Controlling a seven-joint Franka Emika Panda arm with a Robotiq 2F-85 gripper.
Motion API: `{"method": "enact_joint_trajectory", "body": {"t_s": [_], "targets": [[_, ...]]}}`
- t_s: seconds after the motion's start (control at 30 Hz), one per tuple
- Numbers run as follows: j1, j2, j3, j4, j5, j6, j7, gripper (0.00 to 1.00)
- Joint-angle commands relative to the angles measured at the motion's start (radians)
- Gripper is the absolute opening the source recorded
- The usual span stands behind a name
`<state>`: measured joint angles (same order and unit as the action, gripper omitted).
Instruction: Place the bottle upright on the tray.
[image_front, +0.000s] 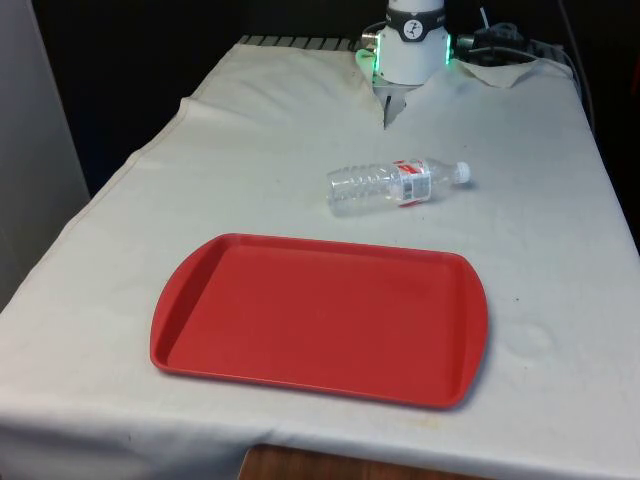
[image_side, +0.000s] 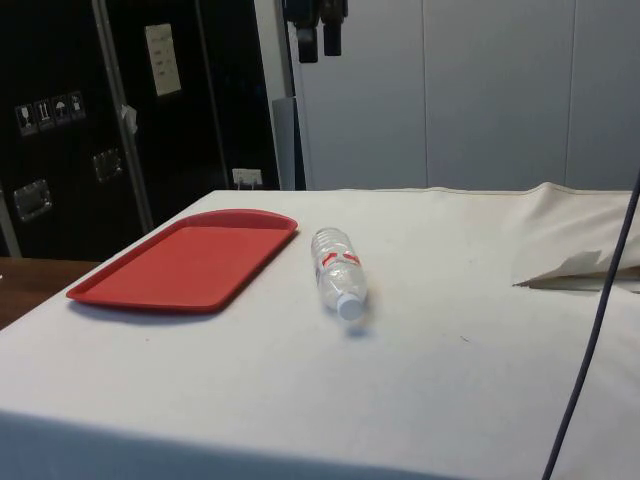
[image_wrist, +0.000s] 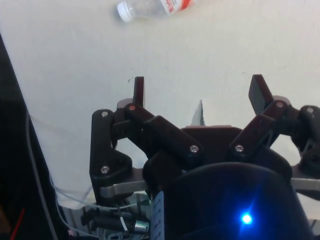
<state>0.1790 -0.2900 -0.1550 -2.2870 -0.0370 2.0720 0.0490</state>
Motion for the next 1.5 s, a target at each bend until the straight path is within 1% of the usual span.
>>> {"method": "enact_joint_trajectory", "body": {"t_s": [0.0,0.2,0.53,0.8,0.83,0.87,1.07,1.1,1.13,1.2,1.37,1.4,1.43,1.47], "targets": [[-0.002,-0.013,0.000,-0.013,-0.003,0.004,-0.002,1.00],[-0.005,-0.033,0.001,-0.038,-0.003,0.003,-0.007,1.00],[-0.004,-0.029,0.000,-0.036,0.000,0.000,-0.011,1.00],[-0.002,0.001,0.021,-0.042,0.002,0.027,-0.007,1.00],[-0.004,-0.005,0.018,-0.041,0.001,0.017,-0.011,1.00],[-0.002,0.004,0.024,-0.041,0.002,0.029,-0.007,1.00],[-0.003,0.027,0.040,-0.041,0.002,0.046,-0.005,1.00],[-0.004,0.023,0.038,-0.041,0.001,0.038,-0.010,1.00],[-0.003,0.034,0.044,-0.042,0.002,0.052,-0.005,1.00],[-0.002,0.041,0.048,-0.045,0.003,0.059,-0.005,1.00],[-0.003,0.059,0.054,-0.059,0.004,0.081,-0.009,1.00],[-0.004,0.059,0.054,-0.052,0.002,0.067,-0.010,1.00],[-0.003,0.062,0.054,-0.063,0.004,0.086,-0.010,1.00],[-0.003,0.065,0.055,-0.066,0.004,0.091,-0.010,1.00]]}}
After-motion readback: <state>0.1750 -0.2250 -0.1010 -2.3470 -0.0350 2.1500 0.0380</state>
